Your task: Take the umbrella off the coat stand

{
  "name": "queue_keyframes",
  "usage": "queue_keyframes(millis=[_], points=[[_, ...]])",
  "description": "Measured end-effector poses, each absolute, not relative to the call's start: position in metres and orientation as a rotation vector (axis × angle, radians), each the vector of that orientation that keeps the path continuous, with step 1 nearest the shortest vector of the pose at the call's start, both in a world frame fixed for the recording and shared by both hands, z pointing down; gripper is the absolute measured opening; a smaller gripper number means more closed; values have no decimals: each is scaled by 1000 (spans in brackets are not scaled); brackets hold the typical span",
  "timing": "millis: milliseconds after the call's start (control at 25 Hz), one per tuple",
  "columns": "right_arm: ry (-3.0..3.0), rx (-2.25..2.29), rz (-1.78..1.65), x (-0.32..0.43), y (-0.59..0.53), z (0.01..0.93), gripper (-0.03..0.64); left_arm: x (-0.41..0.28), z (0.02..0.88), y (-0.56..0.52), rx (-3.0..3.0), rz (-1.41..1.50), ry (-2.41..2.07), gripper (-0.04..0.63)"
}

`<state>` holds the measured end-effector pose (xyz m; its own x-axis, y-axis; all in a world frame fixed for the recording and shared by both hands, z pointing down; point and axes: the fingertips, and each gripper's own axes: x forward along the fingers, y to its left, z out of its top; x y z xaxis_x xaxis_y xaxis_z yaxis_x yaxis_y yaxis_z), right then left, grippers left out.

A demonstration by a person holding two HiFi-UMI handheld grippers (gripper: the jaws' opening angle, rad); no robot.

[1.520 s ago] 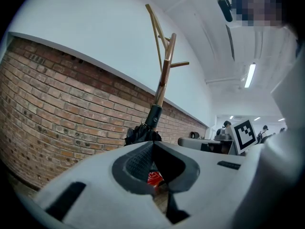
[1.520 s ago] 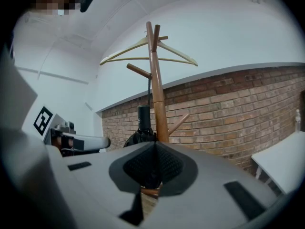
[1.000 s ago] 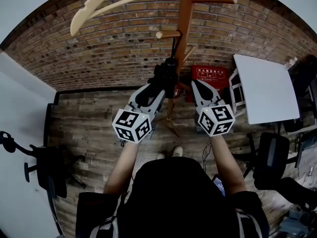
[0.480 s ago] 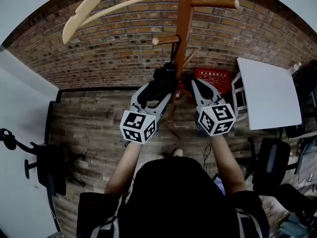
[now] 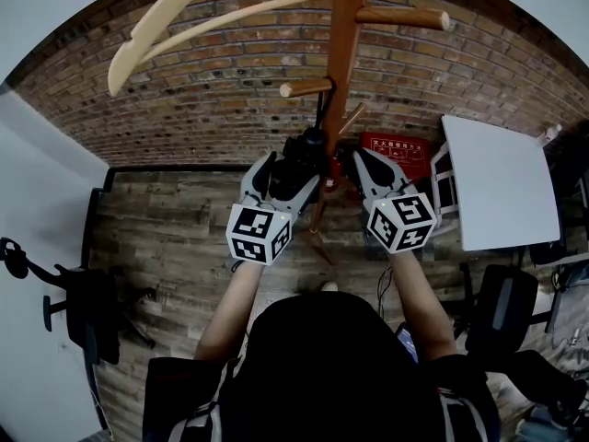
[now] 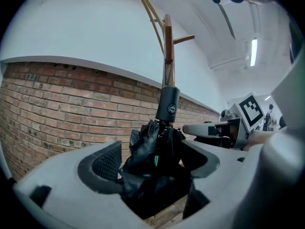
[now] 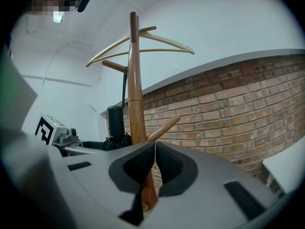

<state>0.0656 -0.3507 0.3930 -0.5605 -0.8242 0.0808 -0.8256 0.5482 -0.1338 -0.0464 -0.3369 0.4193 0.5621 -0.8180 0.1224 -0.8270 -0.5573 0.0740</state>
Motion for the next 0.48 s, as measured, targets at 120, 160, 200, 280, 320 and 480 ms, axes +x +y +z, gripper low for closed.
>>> queue_keyframes(millis=[120,160,200,280,320,480], points=[[-2760,1464,250,67,-355,392,31,-41,420,-341,2679,124,-1386,373],[-2761,1463,251,67,-357,392,31,-39,420,-342,2682,127,-1378,373],[-2761,1462,253,67,-358,392,31,-38,420,-343,2685,129,-1370,373],[-2761,1461,257,68,-360,392,31,-35,419,-345,2694,135,-1362,373],[-2761,1461,260,68,-361,392,31,-33,419,-346,2701,139,-1362,374],[-2755,1459,270,71,-363,397,31,-28,421,-350,2707,138,-1352,383]])
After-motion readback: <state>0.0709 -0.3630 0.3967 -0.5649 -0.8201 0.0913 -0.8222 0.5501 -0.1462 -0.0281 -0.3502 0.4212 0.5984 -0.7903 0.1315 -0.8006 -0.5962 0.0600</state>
